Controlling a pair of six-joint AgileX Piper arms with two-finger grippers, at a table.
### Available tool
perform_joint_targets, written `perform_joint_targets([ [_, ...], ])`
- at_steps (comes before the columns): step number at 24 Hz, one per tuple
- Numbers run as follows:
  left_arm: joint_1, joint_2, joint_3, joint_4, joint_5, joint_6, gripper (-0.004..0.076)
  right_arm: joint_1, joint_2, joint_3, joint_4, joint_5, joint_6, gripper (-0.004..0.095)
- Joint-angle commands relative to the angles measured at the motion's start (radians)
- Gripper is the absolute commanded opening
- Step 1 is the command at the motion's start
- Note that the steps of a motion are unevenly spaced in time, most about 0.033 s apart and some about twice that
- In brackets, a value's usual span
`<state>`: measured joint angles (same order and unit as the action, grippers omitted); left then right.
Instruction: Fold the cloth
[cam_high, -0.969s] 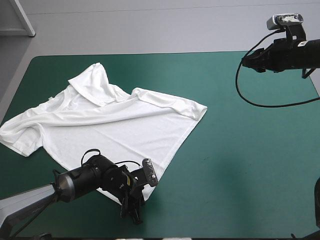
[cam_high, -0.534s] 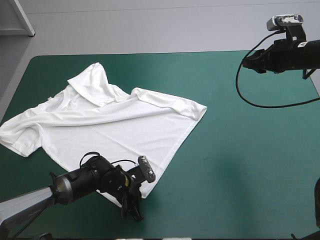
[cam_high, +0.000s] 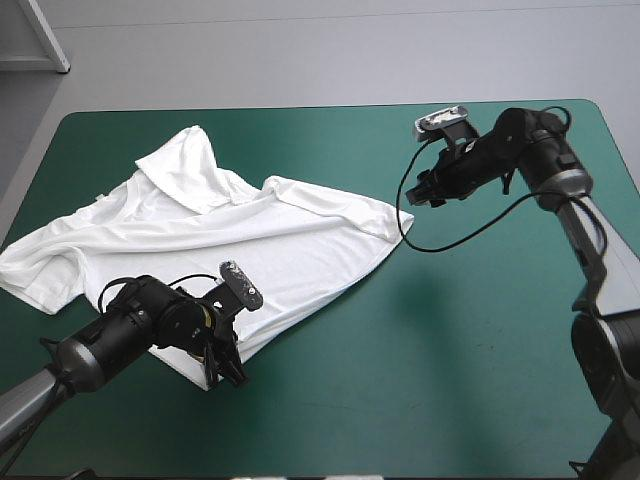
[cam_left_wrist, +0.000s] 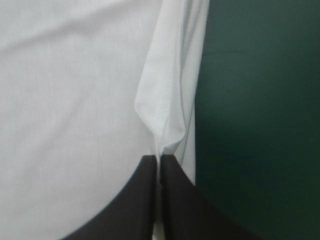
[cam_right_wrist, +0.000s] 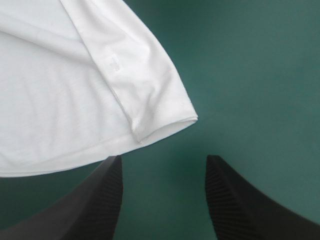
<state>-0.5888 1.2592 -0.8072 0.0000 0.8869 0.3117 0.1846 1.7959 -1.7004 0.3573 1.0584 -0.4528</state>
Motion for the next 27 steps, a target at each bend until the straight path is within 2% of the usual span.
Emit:
perform_joint_targets([
  [1, 0.003, -0.025, -0.031, -0.025, -0.007, -0.009, 0.0019, 0.005, 0.081, -0.018, 0.016, -0.074, 0.011, 0.0486],
  [4, 0.003, -0.025, -0.031, -0.053, -0.011, -0.007, 0.0019, 0.005, 0.170, -0.018, 0.046, -0.087, -0.017, 0.0501],
  [10, 0.003, -0.025, -0.031, -0.053, -0.011, -0.007, 0.0019, 0.005, 0.218, -0.024, 0.076, -0.179, -0.033, 0.0526],
  [15, 0.003, -0.025, -0.031, -0.053, -0.012, -0.007, 0.0019, 0.005, 0.247, -0.024, 0.122, -0.151, -0.051, 0.0485],
  [22, 0.003, -0.025, -0.031, -0.053, -0.039, -0.007, 0.0019, 0.025, 0.249, -0.024, 0.152, -0.152, -0.077, 0.0292],
  [27, 0.003, -0.025, -0.031, -0.053, -0.039, -0.017, 0.0019, 0.025, 0.249, -0.026, 0.109, -0.145, -0.071, -0.0018],
])
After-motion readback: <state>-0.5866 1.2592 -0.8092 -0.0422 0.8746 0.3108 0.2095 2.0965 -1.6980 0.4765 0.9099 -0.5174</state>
